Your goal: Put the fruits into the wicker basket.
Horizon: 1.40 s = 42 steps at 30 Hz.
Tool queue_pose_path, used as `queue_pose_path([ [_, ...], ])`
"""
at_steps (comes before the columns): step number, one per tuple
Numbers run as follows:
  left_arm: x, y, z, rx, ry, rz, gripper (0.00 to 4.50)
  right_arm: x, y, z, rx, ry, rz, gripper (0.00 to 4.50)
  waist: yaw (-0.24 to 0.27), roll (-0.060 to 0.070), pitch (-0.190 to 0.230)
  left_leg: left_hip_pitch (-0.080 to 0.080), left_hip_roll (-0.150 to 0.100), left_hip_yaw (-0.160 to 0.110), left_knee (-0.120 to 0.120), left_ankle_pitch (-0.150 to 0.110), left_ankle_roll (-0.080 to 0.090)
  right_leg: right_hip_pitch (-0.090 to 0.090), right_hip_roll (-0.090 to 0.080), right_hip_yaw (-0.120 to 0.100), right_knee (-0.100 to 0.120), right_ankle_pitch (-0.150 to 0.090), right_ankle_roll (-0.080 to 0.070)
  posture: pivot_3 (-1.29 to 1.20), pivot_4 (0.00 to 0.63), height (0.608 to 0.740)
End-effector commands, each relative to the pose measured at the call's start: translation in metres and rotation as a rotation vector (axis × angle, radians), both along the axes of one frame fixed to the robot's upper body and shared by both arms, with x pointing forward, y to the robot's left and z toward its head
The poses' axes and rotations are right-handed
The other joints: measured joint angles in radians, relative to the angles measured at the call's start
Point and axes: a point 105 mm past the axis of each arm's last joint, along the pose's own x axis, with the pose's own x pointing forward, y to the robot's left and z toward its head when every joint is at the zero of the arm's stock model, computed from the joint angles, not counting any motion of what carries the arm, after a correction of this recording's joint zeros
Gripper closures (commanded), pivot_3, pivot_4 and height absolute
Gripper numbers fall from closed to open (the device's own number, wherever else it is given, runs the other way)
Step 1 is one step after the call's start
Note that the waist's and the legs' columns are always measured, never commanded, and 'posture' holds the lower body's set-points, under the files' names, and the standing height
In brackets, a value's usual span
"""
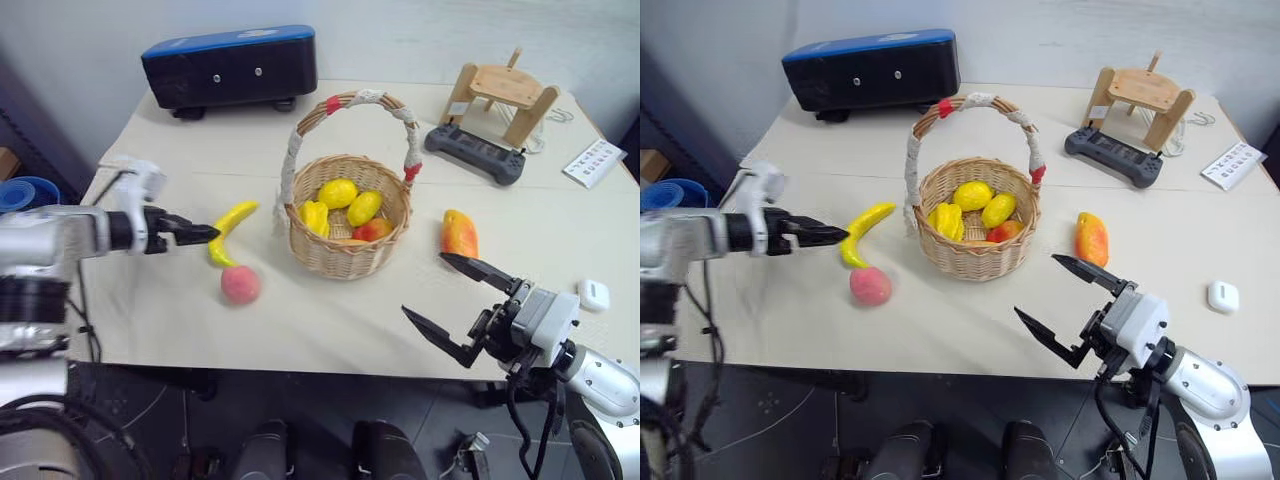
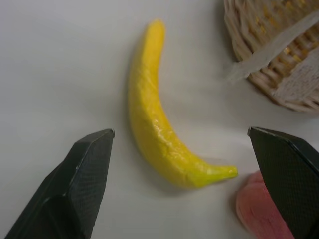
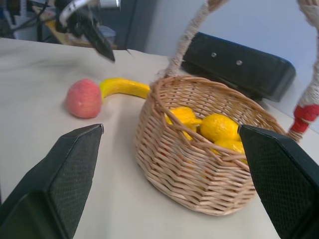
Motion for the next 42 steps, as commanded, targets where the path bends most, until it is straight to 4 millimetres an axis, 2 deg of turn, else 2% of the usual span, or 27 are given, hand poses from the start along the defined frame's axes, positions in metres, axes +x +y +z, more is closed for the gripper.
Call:
queue_pose_path([
  [1,0.019,0.004,0.008,0.025,-0.026,0.058,0.00,0.001,-0.002,0.019,0.085,-0.044,-0.030,0.03,-0.004,-0.001,0.000,-0.001,0.002,0.000,0.001,0.000,0.000,0.000,0.002,0.000,0.000,0.000,0.000,0.00,0.150,0.740],
  [3,0.025,0.002,0.001,0.030,-0.001,0.070,0.00,0.003,-0.003,0.023,0.121,-0.037,-0.045,0.03,-0.005,-0.001,0.000,-0.001,0.004,0.000,0.003,-0.001,-0.001,0.000,0.004,0.000,0.000,0.000,0.000,0.00,0.150,0.740],
  [4,0.025,0.003,-0.005,0.057,0.017,0.062,0.37,0.004,-0.003,0.024,0.132,-0.031,-0.049,0.00,-0.007,-0.001,0.000,-0.001,0.005,0.000,0.003,-0.001,-0.001,0.000,0.004,0.000,0.000,0.000,0.000,0.00,0.150,0.740],
  [6,0.023,0.004,-0.013,0.101,0.045,0.035,0.79,0.002,-0.004,0.024,0.137,-0.019,-0.052,0.00,-0.011,-0.001,0.000,-0.001,0.005,0.000,0.003,-0.001,-0.001,0.000,0.004,0.001,0.000,0.000,0.000,0.00,0.150,0.740],
  [13,0.028,0.024,-0.014,0.139,0.008,0.079,2.89,-0.002,0.000,0.018,0.140,0.043,-0.018,0.00,-0.014,-0.001,0.000,-0.001,0.006,0.000,0.005,-0.001,0.000,0.000,0.004,0.001,0.000,0.000,0.000,0.00,0.150,0.740],
  [16,0.039,0.037,0.011,0.031,-0.164,0.157,3.74,0.001,0.001,0.014,0.135,0.052,-0.016,0.00,-0.015,-0.001,0.000,-0.001,0.006,0.001,0.005,-0.001,0.000,0.000,0.004,0.001,0.000,0.000,0.000,0.00,0.150,0.740],
  [19,0.037,0.046,0.043,-0.131,-0.337,0.138,3.83,0.002,0.002,0.013,0.135,0.064,0.001,0.00,-0.014,-0.001,0.001,-0.002,0.007,0.000,0.005,-0.002,0.000,-0.001,0.004,0.001,0.001,0.000,0.000,0.00,0.150,0.740],
  [21,0.030,0.055,0.063,-0.134,-0.484,0.087,3.83,0.002,0.001,0.012,0.133,0.066,0.003,0.00,-0.015,-0.003,0.001,-0.002,0.007,0.000,0.006,-0.002,0.000,-0.001,0.004,0.001,0.001,0.000,0.000,0.00,0.150,0.740],
  [24,0.003,0.047,0.093,-0.124,-0.703,-0.190,3.83,0.003,-0.003,0.012,0.123,0.068,-0.005,0.00,-0.016,-0.003,0.001,-0.003,0.007,0.001,0.007,-0.003,0.000,-0.001,0.003,0.000,0.001,0.000,0.000,0.00,0.150,0.740],
  [26,-0.029,0.014,0.101,-0.031,-0.717,-0.546,3.83,0.003,-0.009,0.009,0.103,0.080,-0.017,0.00,-0.016,-0.003,0.001,-0.003,0.007,0.001,0.008,-0.004,0.000,-0.001,0.003,0.000,0.001,0.000,0.000,0.00,0.150,0.740],
  [28,-0.048,-0.022,0.107,0.001,-0.721,-0.743,3.83,0.004,-0.014,0.009,0.100,0.085,-0.031,0.00,-0.005,-0.003,0.001,-0.003,0.006,0.000,0.009,-0.005,0.001,0.001,0.003,-0.001,0.001,0.000,0.000,0.00,0.150,0.740],
  [31,-0.071,-0.068,0.104,0.039,-0.705,-0.912,3.83,0.004,-0.020,0.009,0.096,0.092,-0.044,0.00,0.009,-0.003,0.001,-0.005,0.006,-0.003,0.014,-0.005,0.002,0.002,0.003,0.002,-0.001,0.000,0.000,0.00,0.150,0.740],
  [33,-0.081,-0.115,0.107,0.029,-0.771,-0.975,3.83,0.002,-0.026,0.007,0.085,0.099,-0.064,0.00,0.014,-0.002,0.001,-0.005,0.006,-0.002,0.014,-0.005,0.003,0.004,0.003,0.004,-0.002,0.000,0.000,0.00,0.150,0.740],
  [35,-0.087,-0.144,0.114,0.016,-0.850,-1.003,3.83,0.001,-0.032,0.006,0.084,0.103,-0.086,0.00,0.015,-0.002,0.001,-0.006,0.005,-0.005,0.014,-0.005,0.003,0.004,0.002,0.005,-0.002,0.000,0.000,0.00,0.150,0.740],
  [39,-0.063,-0.195,0.126,0.033,-0.945,-0.864,3.83,-0.006,-0.045,0.002,0.089,0.123,-0.138,0.00,0.014,-0.002,0.001,-0.007,0.005,-0.004,0.014,-0.005,0.003,0.004,0.004,0.003,-0.002,0.000,0.000,0.00,0.150,0.740],
  [42,-0.046,-0.210,0.119,0.180,-0.982,-0.820,3.83,-0.009,-0.047,0.001,0.090,0.126,-0.149,0.00,0.008,-0.001,0.001,-0.007,0.005,-0.003,0.014,-0.004,0.004,0.003,0.005,0.002,-0.003,0.000,0.000,0.00,0.150,0.740],
])
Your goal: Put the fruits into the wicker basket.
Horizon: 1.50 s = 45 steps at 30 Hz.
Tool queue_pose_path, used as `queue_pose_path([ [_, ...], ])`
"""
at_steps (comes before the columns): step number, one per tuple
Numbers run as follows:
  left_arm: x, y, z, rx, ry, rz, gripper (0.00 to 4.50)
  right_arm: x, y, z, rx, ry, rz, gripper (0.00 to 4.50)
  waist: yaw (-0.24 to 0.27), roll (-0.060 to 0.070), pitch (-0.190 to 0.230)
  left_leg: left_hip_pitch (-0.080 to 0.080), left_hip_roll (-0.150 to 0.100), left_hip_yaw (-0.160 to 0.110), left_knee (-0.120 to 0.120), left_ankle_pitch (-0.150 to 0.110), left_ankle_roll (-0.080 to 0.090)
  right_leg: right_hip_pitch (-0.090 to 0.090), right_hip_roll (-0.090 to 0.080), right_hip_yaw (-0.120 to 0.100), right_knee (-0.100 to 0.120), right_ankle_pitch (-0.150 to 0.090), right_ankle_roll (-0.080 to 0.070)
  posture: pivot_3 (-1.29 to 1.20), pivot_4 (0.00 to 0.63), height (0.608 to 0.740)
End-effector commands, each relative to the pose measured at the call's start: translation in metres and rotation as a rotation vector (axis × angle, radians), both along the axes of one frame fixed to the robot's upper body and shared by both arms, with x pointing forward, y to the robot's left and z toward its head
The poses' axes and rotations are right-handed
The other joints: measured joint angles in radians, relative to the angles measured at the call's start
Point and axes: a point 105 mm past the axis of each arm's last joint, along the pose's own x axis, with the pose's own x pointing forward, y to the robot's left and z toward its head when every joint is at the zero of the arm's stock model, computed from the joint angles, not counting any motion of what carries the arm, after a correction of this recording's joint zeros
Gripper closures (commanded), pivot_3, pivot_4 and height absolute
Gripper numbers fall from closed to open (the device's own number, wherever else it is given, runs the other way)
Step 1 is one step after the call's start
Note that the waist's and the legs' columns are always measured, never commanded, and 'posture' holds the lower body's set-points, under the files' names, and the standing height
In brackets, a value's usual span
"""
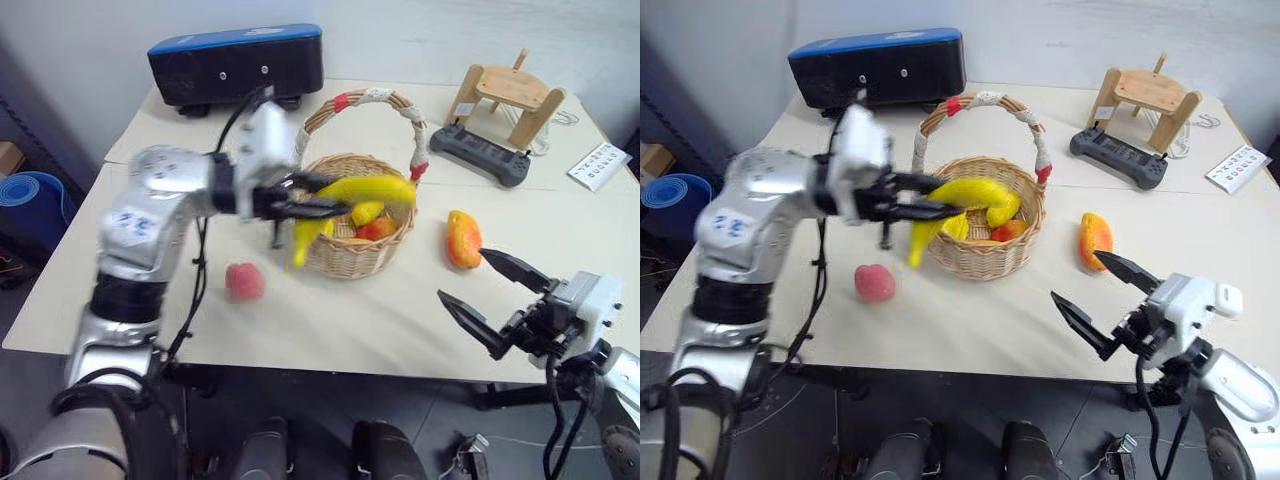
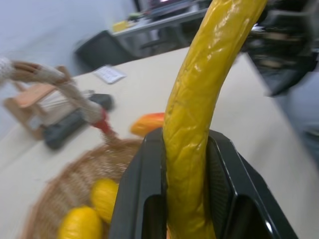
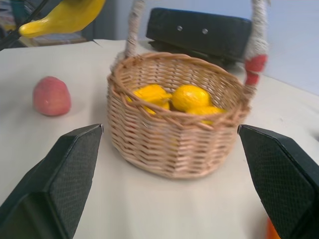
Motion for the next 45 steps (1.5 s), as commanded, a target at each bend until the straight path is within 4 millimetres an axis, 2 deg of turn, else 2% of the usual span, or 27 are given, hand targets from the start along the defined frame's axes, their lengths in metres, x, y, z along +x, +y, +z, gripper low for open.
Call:
queue_pose_path([
  [1,0.023,-0.009,-0.003,0.102,-0.147,0.145,3.83,-0.006,0.000,0.012,0.006,-0.053,-0.006,0.00,-0.007,0.002,-0.001,0.002,0.000,0.003,-0.001,0.000,0.000,0.000,0.000,0.001,0.000,0.000,0.000,0.00,0.150,0.740],
  [4,0.034,-0.018,-0.003,0.145,-0.185,0.196,3.83,-0.010,0.002,0.015,0.023,-0.070,-0.031,0.00,-0.004,0.003,-0.001,0.005,0.001,0.006,-0.003,0.000,0.000,0.000,0.000,0.002,0.000,0.000,0.000,0.00,0.150,0.740],
  [8,0.041,-0.012,-0.023,0.282,-0.160,0.219,3.83,-0.012,0.004,0.019,0.026,-0.083,-0.059,0.00,-0.001,0.003,-0.001,0.004,0.001,0.006,-0.003,0.000,0.000,-0.001,0.000,0.002,0.000,0.000,-0.001,0.00,0.150,0.740],
  [10,0.042,-0.011,-0.022,0.270,-0.174,0.231,3.11,-0.013,0.005,0.020,0.027,-0.086,-0.067,0.00,-0.001,0.003,-0.001,0.004,0.001,0.006,-0.003,0.000,0.000,-0.001,0.000,0.002,0.000,0.000,-0.001,0.00,0.150,0.740],
  [13,0.041,-0.016,-0.010,0.169,-0.210,0.220,2.28,-0.014,0.006,0.022,0.024,-0.096,-0.068,0.00,0.003,0.003,-0.001,0.003,0.001,0.005,-0.002,0.000,0.000,-0.001,-0.001,0.002,0.000,0.000,-0.001,0.00,0.150,0.740],
  [15,0.035,-0.017,-0.012,0.168,-0.213,0.172,1.65,-0.014,0.006,0.024,0.021,-0.115,-0.071,0.00,0.002,0.003,-0.001,0.003,0.001,0.004,-0.001,0.000,0.000,-0.001,-0.001,0.001,0.000,0.000,-0.001,0.00,0.150,0.740],
  [18,0.038,-0.001,-0.017,0.215,-0.223,0.189,0.76,-0.012,0.004,0.022,0.013,-0.106,-0.059,0.00,-0.002,0.003,-0.001,0.003,0.001,0.004,-0.002,0.000,0.000,-0.001,-0.001,0.001,0.000,0.000,-0.001,0.00,0.150,0.740],
  [20,0.037,0.004,-0.013,0.181,-0.209,0.185,0.21,-0.010,0.002,0.022,0.010,-0.103,-0.053,0.00,-0.004,0.003,-0.001,0.004,0.002,0.005,-0.002,0.000,0.000,-0.001,0.000,0.002,0.000,0.000,-0.001,0.00,0.150,0.740],
  [23,0.010,0.008,0.005,-0.001,-0.126,0.016,0.21,-0.007,0.003,0.021,0.012,-0.100,-0.027,0.00,-0.003,0.003,-0.001,0.004,0.002,0.005,-0.002,0.000,0.000,-0.001,0.000,0.001,0.000,-0.001,-0.001,0.00,0.150,0.740],
  [24,-0.002,0.014,0.006,-0.053,-0.072,-0.063,0.21,-0.006,0.004,0.021,0.011,-0.101,-0.013,0.00,-0.003,0.003,-0.001,0.004,0.002,0.005,-0.002,0.000,0.000,-0.001,-0.001,0.002,0.000,-0.001,-0.001,0.00,0.150,0.740],
  [27,-0.031,0.048,-0.004,-0.096,-0.028,-0.225,0.21,-0.002,0.008,0.022,0.013,-0.101,0.032,0.00,-0.015,0.005,-0.002,0.005,0.002,0.005,-0.002,-0.001,0.000,-0.001,-0.001,0.002,0.001,-0.001,-0.001,0.00,0.150,0.740],
  [29,-0.023,0.093,-0.028,-0.054,0.071,-0.091,0.10,0.002,0.014,0.023,-0.001,-0.103,0.100,0.00,-0.023,0.005,-0.002,0.006,0.003,0.003,-0.002,0.000,-0.001,0.000,-0.001,0.001,0.003,-0.001,-0.002,0.00,0.150,0.740],
  [33,-0.028,0.161,-0.055,-0.026,0.259,0.111,0.10,0.006,0.024,0.022,-0.037,-0.086,0.214,0.00,-0.032,0.006,-0.001,0.007,0.004,0.004,-0.003,0.000,-0.002,-0.001,0.001,0.001,0.003,-0.002,-0.004,0.00,0.150,0.740],
  [37,-0.028,0.240,-0.080,-0.045,0.315,0.416,0.10,0.004,0.034,0.015,-0.075,-0.070,0.313,0.00,-0.022,0.006,-0.001,0.006,0.003,0.002,-0.003,-0.002,-0.002,-0.001,-0.002,0.000,0.002,-0.002,-0.004,0.00,0.150,0.740],
  [39,-0.037,0.277,-0.095,-0.045,0.369,0.547,0.10,0.003,0.039,0.011,-0.071,-0.054,0.349,0.00,-0.022,0.005,-0.001,0.006,0.003,0.000,-0.002,-0.003,-0.002,0.000,-0.003,0.000,0.002,-0.002,-0.004,0.00,0.150,0.740],
  [43,-0.061,0.334,-0.121,0.004,0.478,0.736,0.10,0.000,0.047,0.006,-0.080,-0.045,0.399,0.00,-0.029,0.005,-0.001,0.006,0.003,-0.001,-0.003,-0.005,-0.003,-0.001,-0.013,-0.003,0.003,-0.002,-0.004,0.00,0.150,0.740],
  [45,-0.069,0.351,-0.124,0.027,0.496,0.790,0.10,-0.001,0.049,0.005,-0.078,-0.043,0.406,0.00,-0.027,0.005,-0.001,0.006,0.002,-0.001,-0.003,-0.005,-0.003,-0.002,-0.013,-0.005,0.003,-0.002,-0.004,0.00,0.150,0.740],
])
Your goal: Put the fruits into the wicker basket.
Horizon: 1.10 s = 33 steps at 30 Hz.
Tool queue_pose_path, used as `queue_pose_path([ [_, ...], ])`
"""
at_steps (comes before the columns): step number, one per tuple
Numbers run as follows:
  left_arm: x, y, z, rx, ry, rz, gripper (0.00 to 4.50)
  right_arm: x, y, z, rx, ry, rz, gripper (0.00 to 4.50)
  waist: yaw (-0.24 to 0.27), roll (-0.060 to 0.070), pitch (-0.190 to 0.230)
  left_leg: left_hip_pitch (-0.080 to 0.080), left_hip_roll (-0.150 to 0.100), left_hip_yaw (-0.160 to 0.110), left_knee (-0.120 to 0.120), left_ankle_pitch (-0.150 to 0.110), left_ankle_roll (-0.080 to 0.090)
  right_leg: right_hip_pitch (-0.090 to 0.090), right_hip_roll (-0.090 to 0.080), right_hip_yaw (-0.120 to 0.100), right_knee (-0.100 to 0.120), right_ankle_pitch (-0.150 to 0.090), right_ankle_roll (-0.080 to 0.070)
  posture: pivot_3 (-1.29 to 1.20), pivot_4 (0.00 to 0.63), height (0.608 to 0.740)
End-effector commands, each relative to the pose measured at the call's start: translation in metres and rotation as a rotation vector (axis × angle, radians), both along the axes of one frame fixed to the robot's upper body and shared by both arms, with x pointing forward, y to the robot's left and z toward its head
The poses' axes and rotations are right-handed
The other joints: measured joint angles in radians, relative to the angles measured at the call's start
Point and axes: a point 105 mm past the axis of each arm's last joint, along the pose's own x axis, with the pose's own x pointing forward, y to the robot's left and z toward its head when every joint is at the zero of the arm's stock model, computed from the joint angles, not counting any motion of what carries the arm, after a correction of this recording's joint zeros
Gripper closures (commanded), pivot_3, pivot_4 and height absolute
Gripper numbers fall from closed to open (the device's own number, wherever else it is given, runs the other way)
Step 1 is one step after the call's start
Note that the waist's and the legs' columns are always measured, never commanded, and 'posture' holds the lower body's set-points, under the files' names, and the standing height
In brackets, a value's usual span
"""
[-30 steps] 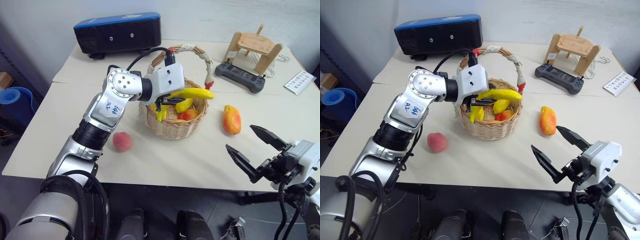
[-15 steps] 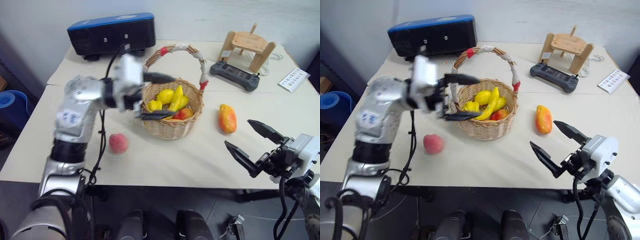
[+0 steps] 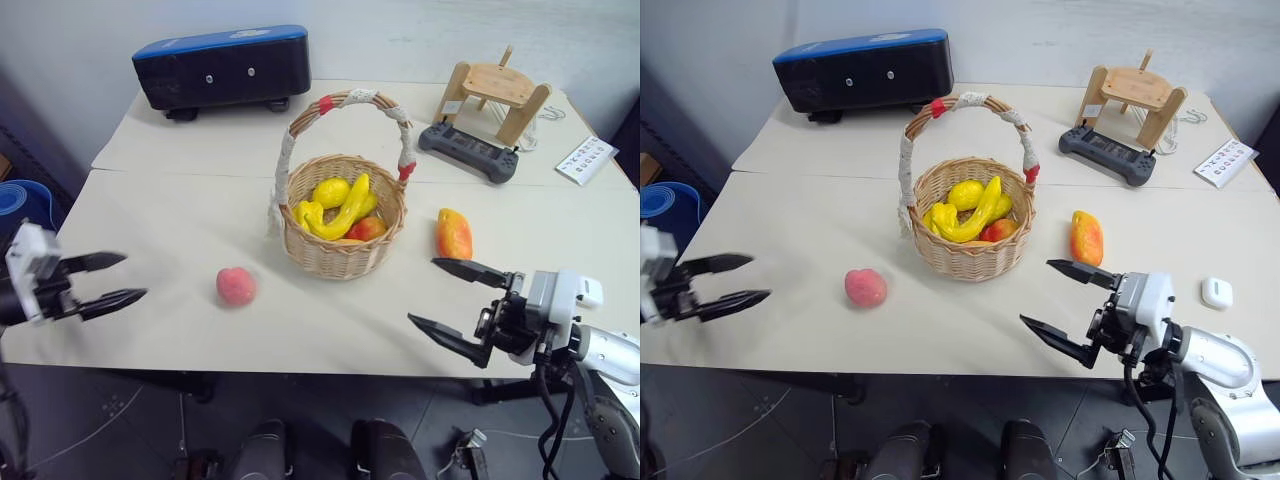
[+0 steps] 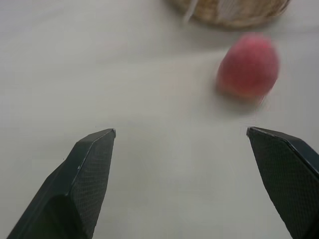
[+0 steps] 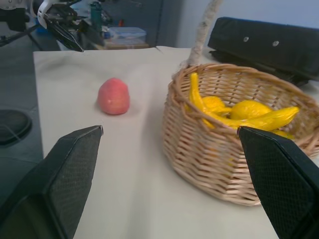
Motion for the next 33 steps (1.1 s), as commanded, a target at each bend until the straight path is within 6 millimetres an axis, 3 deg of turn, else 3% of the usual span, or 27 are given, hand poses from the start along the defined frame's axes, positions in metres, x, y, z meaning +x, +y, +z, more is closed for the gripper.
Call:
queue_pose_path([
  [1,-0.010,0.030,0.012,0.066,-0.034,0.082,0.10,-0.004,0.005,0.005,0.004,-0.041,0.026,0.00,0.002,0.000,0.000,0.000,0.000,0.000,0.000,-0.001,0.000,-0.001,-0.001,-0.001,0.000,0.000,0.000,0.00,0.150,0.740],
  [4,-0.012,0.019,0.012,0.083,-0.008,-0.029,0.10,-0.007,0.008,0.004,0.000,-0.042,0.036,0.00,0.006,-0.001,0.000,0.000,-0.001,0.000,0.000,-0.003,0.000,0.000,-0.002,-0.002,0.000,0.000,0.000,0.00,0.150,0.740],
  [9,-0.009,-0.045,0.011,-0.016,0.051,-0.316,0.10,-0.011,0.011,0.003,-0.011,-0.033,0.067,0.00,0.002,0.000,0.000,0.000,-0.001,0.000,0.000,-0.003,0.000,0.000,-0.002,-0.001,0.002,0.000,0.000,0.00,0.150,0.740],
  [12,0.012,-0.097,0.010,-0.025,-0.024,-0.441,0.10,-0.010,0.013,0.004,-0.010,-0.037,0.063,0.00,0.004,0.000,0.000,0.000,-0.001,0.000,0.000,-0.003,0.000,0.001,-0.001,-0.001,0.002,0.000,0.000,0.00,0.150,0.740],
  [15,0.027,-0.117,0.008,-0.037,-0.070,-0.442,0.10,-0.009,0.014,0.004,-0.008,-0.037,0.059,0.00,0.000,-0.001,-0.001,0.000,-0.001,0.001,0.001,-0.002,0.000,0.001,0.002,-0.002,0.002,0.000,0.000,0.00,0.150,0.740],
  [18,0.044,-0.141,-0.018,-0.004,-0.021,-0.458,0.10,-0.007,0.017,0.005,-0.008,-0.041,0.048,0.00,-0.002,-0.001,-0.001,0.002,0.000,0.006,0.000,-0.002,0.000,0.000,0.008,-0.004,0.002,0.000,0.000,0.00,0.150,0.740],
  [23,0.059,-0.155,-0.033,0.023,-0.022,-0.456,0.10,-0.006,0.020,0.007,-0.004,-0.053,0.028,0.00,0.000,-0.001,-0.001,0.002,0.001,0.009,0.001,-0.002,0.000,0.000,0.010,-0.002,0.001,0.000,0.000,0.00,0.150,0.740],
  [26,0.052,-0.156,-0.033,0.000,-0.001,-0.494,0.70,-0.008,0.016,0.006,-0.007,-0.054,0.001,0.00,0.000,-0.001,-0.001,0.002,0.002,0.008,0.001,-0.002,0.000,-0.001,0.010,-0.001,0.000,0.000,0.000,0.00,0.150,0.740],
  [30,0.048,-0.151,-0.028,0.002,-0.008,-0.502,1.82,-0.009,0.012,0.004,-0.017,-0.051,-0.020,0.00,0.001,-0.001,-0.001,0.002,0.002,0.008,0.001,-0.002,0.000,-0.001,0.009,-0.001,0.000,0.000,0.000,0.00,0.150,0.740],
  [33,0.039,-0.158,0.005,-0.061,-0.089,-0.566,2.00,-0.008,0.005,0.007,-0.008,-0.060,-0.077,0.00,0.000,-0.001,-0.001,0.002,0.002,0.008,0.001,-0.002,0.001,-0.001,0.008,-0.001,0.000,0.000,0.000,0.00,0.150,0.740],
])
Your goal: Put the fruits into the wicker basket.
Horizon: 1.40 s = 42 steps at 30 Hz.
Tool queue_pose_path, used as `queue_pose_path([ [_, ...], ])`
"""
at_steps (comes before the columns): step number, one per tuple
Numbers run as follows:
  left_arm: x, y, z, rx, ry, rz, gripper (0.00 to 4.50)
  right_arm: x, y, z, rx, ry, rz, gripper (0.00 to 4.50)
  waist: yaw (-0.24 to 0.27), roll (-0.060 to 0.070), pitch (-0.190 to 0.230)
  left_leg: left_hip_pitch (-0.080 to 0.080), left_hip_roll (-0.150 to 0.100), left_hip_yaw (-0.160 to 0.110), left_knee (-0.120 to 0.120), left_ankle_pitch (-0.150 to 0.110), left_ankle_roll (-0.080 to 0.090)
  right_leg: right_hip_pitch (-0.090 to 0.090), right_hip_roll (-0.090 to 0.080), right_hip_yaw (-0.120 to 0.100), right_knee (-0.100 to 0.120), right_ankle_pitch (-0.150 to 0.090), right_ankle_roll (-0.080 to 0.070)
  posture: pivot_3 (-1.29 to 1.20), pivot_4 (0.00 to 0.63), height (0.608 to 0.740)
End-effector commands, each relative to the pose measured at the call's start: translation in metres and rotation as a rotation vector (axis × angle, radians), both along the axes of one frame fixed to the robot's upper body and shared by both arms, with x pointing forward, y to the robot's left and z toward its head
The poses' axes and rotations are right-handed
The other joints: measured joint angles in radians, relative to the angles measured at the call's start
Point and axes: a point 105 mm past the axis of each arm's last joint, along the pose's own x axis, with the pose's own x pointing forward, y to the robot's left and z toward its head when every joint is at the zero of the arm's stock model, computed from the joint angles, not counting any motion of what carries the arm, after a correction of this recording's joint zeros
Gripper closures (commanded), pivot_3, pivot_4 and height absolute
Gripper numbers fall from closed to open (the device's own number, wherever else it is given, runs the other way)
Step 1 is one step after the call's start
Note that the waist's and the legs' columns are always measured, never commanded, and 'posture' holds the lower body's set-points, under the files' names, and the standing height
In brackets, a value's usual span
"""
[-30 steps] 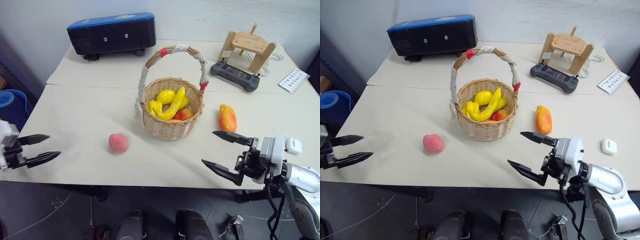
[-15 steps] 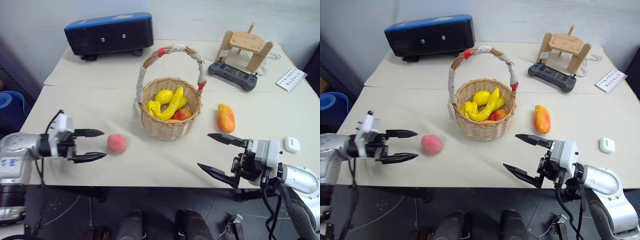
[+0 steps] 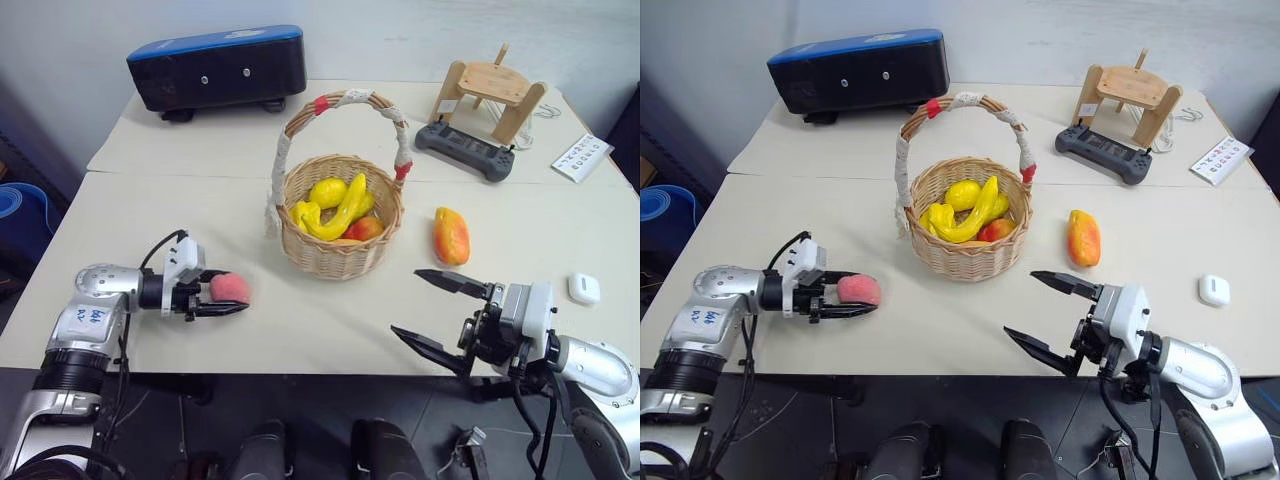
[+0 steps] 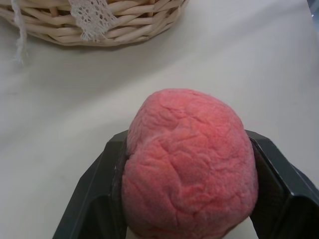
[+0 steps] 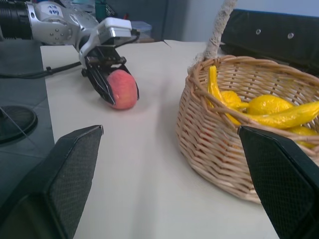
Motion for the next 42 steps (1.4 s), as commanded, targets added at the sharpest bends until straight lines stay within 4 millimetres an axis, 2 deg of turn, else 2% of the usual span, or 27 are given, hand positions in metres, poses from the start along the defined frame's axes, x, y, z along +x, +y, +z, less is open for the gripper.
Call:
queue_pose_path([
  [1,-0.009,-0.020,0.051,-0.104,-0.128,-0.102,2.00,-0.004,-0.009,0.015,0.002,-0.072,-0.062,0.00,0.001,0.000,0.000,0.000,0.000,0.000,0.000,0.000,0.000,0.000,-0.004,0.001,0.000,0.000,0.000,0.00,0.150,0.740],
  [3,-0.008,-0.056,0.080,-0.152,-0.236,-0.151,2.00,-0.004,-0.018,0.017,0.009,-0.076,-0.120,0.00,0.013,0.000,0.000,-0.001,-0.001,-0.004,0.001,0.000,0.000,0.001,-0.007,0.002,0.000,0.000,0.000,0.00,0.150,0.740],
  [8,0.003,-0.120,0.130,-0.237,-0.393,-0.126,2.00,-0.007,-0.027,0.016,0.008,-0.074,-0.187,0.00,0.033,0.000,0.000,-0.002,-0.006,-0.007,0.002,0.001,0.002,0.004,-0.005,0.002,-0.001,0.000,0.001,0.00,0.150,0.740],
  [11,0.012,-0.159,0.137,-0.263,-0.433,-0.086,2.00,-0.007,-0.027,0.017,0.026,-0.079,-0.206,0.00,0.028,0.000,0.000,-0.002,-0.006,-0.006,0.002,0.002,0.003,0.004,-0.003,0.002,-0.001,0.001,0.002,0.00,0.150,0.740],
  [12,0.022,-0.168,0.139,-0.295,-0.420,-0.023,2.00,-0.007,-0.027,0.017,0.032,-0.078,-0.210,0.00,0.026,0.000,0.000,-0.001,-0.006,-0.004,0.002,0.002,0.003,0.004,-0.002,0.001,-0.001,0.001,0.002,0.00,0.150,0.740],
  [16,0.042,-0.180,0.123,-0.194,-0.454,0.058,2.00,-0.007,-0.024,0.018,0.034,-0.085,-0.217,0.00,0.021,0.000,0.000,0.000,-0.003,0.000,0.001,0.003,0.002,0.003,0.002,0.002,-0.001,0.001,0.002,0.00,0.150,0.740],
  [18,0.050,-0.178,0.119,-0.167,-0.467,0.104,2.00,-0.006,-0.026,0.019,0.051,-0.090,-0.239,0.00,0.022,0.000,0.000,0.001,-0.002,0.000,0.001,0.003,0.002,0.002,0.004,0.003,-0.001,0.001,0.002,0.00,0.150,0.740],
  [24,0.040,-0.178,0.121,-0.173,-0.485,0.007,0.06,-0.009,-0.024,0.016,0.051,-0.084,-0.253,0.00,0.030,0.000,0.000,-0.001,-0.001,-0.001,0.001,0.003,0.001,0.001,0.004,0.003,-0.003,0.001,0.001,0.00,0.150,0.740],
  [27,0.030,-0.175,0.128,-0.214,-0.491,-0.060,0.02,-0.009,-0.026,0.016,0.049,-0.087,-0.265,0.00,0.028,0.000,0.000,-0.001,-0.002,-0.001,0.001,0.003,0.001,0.002,0.003,0.003,-0.003,0.001,0.001,0.00,0.150,0.740],
  [32,0.017,-0.153,0.133,-0.256,-0.457,-0.189,0.02,-0.009,-0.039,0.011,0.033,-0.075,-0.317,0.00,0.025,0.000,0.000,-0.001,-0.001,-0.001,0.001,0.003,0.001,0.002,0.004,0.003,-0.003,0.001,0.001,0.00,0.150,0.740],
  [35,-0.002,-0.128,0.139,-0.318,-0.391,-0.293,0.02,-0.005,-0.061,0.009,0.101,-0.066,-0.441,0.00,0.023,0.000,0.000,-0.001,-0.001,-0.001,0.001,0.003,0.001,0.001,0.004,0.003,-0.003,0.001,0.001,0.00,0.150,0.740],
  [36,-0.009,-0.113,0.133,-0.298,-0.355,-0.327,0.02,-0.006,-0.074,0.004,0.115,-0.059,-0.507,0.00,0.021,0.000,0.000,0.000,-0.001,-0.001,0.001,0.003,0.001,0.001,0.004,0.003,-0.003,0.001,0.001,0.00,0.150,0.740],
  [38,-0.018,-0.097,0.126,-0.267,-0.316,-0.359,0.02,-0.009,-0.087,-0.002,0.122,-0.052,-0.574,0.00,0.019,0.001,0.000,0.000,0.000,-0.001,0.000,0.003,0.000,0.001,0.005,0.003,-0.003,0.000,0.000,0.00,0.150,0.740],
  [40,-0.007,-0.062,0.122,-0.209,-0.371,-0.226,0.02,-0.019,-0.113,-0.022,0.092,-0.014,-0.702,0.00,0.023,0.001,0.000,0.001,0.000,-0.001,-0.001,0.003,0.000,0.001,0.005,0.003,-0.002,0.000,0.000,0.00,0.150,0.740],
  [41,-0.004,-0.050,0.121,-0.192,-0.390,-0.182,0.02,-0.024,-0.122,-0.029,0.083,0.000,-0.742,0.00,0.026,0.001,0.000,0.000,0.000,-0.001,-0.001,0.003,0.000,0.001,0.005,0.003,-0.003,0.000,0.000,0.00,0.150,0.740],
  [42,-0.006,-0.030,0.117,-0.173,-0.383,-0.121,0.02,-0.030,-0.135,-0.037,0.065,0.010,-0.807,0.00,0.026,0.001,0.000,0.001,-0.001,-0.001,-0.001,0.003,0.000,0.002,0.005,0.003,-0.003,0.000,0.000,0.00,0.150,0.740],
])
